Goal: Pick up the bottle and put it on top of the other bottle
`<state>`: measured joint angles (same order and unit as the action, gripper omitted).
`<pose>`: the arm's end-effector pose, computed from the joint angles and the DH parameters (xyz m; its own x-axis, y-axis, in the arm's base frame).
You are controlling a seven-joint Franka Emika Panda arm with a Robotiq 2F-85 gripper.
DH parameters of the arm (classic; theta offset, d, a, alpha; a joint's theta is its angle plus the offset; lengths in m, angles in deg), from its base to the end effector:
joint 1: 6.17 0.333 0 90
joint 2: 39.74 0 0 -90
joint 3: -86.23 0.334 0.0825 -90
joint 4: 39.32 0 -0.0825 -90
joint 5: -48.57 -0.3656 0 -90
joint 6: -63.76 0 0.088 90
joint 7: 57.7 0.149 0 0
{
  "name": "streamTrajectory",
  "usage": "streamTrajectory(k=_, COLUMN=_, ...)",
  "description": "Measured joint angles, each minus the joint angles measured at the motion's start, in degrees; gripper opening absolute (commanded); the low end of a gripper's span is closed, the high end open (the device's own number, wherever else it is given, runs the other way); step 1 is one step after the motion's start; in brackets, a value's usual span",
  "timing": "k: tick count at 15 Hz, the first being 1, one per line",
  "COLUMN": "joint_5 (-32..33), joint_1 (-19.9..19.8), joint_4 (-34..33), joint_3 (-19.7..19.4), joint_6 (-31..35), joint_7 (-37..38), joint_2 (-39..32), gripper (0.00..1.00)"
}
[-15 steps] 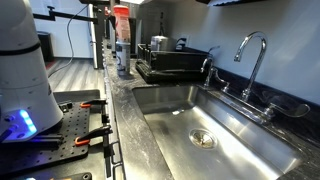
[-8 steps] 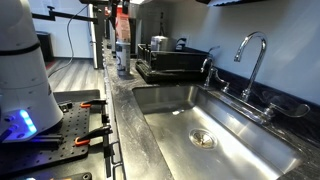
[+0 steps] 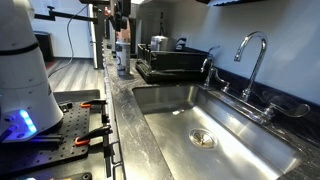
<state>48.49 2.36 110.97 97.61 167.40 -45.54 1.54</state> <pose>0.2720 0.0983 0.4370 0.9946 0.0739 -0.0730 0.0840 -0.9855 0.1476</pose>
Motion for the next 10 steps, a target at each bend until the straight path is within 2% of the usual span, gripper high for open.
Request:
streamTrajectory(k=3, joint_5=0.8, joint_1=-1.4, joint_4=1.8, joint_3=0.0, joint_6=0.9, joint_7=1.2, joint_2=1.5, gripper=1.00)
streamTrajectory(k=10, joint_5=0.8, joint_1=-1.4, joint_4=2.0, joint_3=0.0, joint_6=1.0, joint_7=1.1, joint_2=1.6, gripper=1.00)
